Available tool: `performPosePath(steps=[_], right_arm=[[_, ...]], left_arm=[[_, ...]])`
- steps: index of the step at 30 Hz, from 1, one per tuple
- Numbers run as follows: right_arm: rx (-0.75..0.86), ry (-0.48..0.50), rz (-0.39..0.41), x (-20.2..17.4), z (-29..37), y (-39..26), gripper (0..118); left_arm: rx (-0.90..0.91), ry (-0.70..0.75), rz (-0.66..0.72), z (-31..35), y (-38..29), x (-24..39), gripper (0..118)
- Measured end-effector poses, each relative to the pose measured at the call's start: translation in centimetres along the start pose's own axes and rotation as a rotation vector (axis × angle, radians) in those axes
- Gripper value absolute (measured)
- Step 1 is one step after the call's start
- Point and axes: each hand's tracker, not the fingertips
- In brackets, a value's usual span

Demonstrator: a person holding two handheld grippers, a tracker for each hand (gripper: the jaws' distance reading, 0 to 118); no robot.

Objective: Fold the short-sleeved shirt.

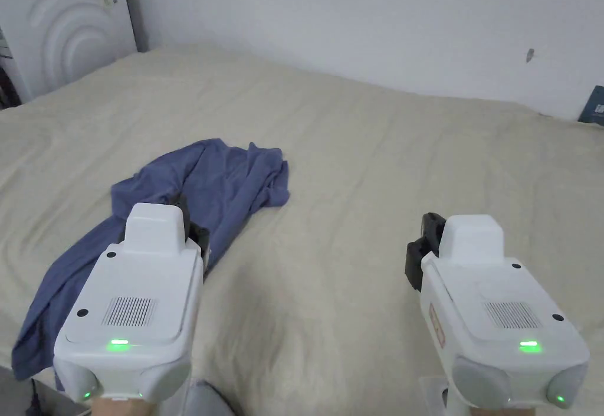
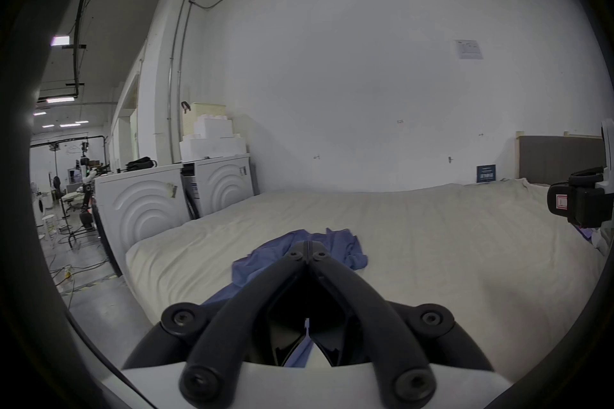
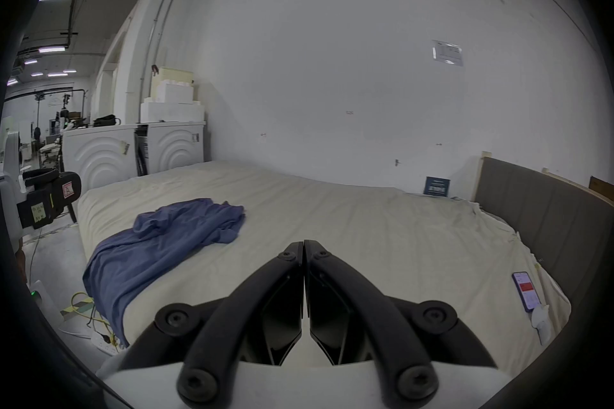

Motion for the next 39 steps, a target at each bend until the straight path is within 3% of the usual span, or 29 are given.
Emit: performPosePath(steps=[10,19,22,24,26,28,35,39], right_arm=[[-0.009,0.091,0.019,-3.2,-1.6,0.0,0],[-0.018,0.111,0.023,-4.1,-2.3,-0.1,0],[-0.019,0.113,0.02,-4.2,-2.6,0.1,0],[-0.018,0.112,0.024,-4.3,-2.9,0.2,0],[-0.018,0.11,0.025,-4.3,-3.2,0.3,0],[-0.021,0.107,0.024,-4.3,-3.7,0.4,0],[-0.048,0.097,0.023,-4.2,-6.2,0.4,0],[-0.076,0.098,0.021,-4.0,-8.3,-0.1,0]], left_arm=[[-0.035,0.085,0.025,0.5,-1.0,-2.9,0],[-0.067,0.095,0.039,-0.5,-1.3,-3.7,0],[-0.096,0.064,0.06,-1.6,-1.1,-4.0,20],[-0.111,0.045,0.056,-2.9,-0.8,-4.0,53],[-0.14,0.028,0.054,-4.5,-0.4,-4.0,94],[-0.148,0.004,0.062,-6.3,0.2,-4.1,115],[-0.228,-0.096,0.085,-16.5,2.7,-3.9,118],[-0.364,-0.145,0.065,-24.8,2.8,-3.3,118]])
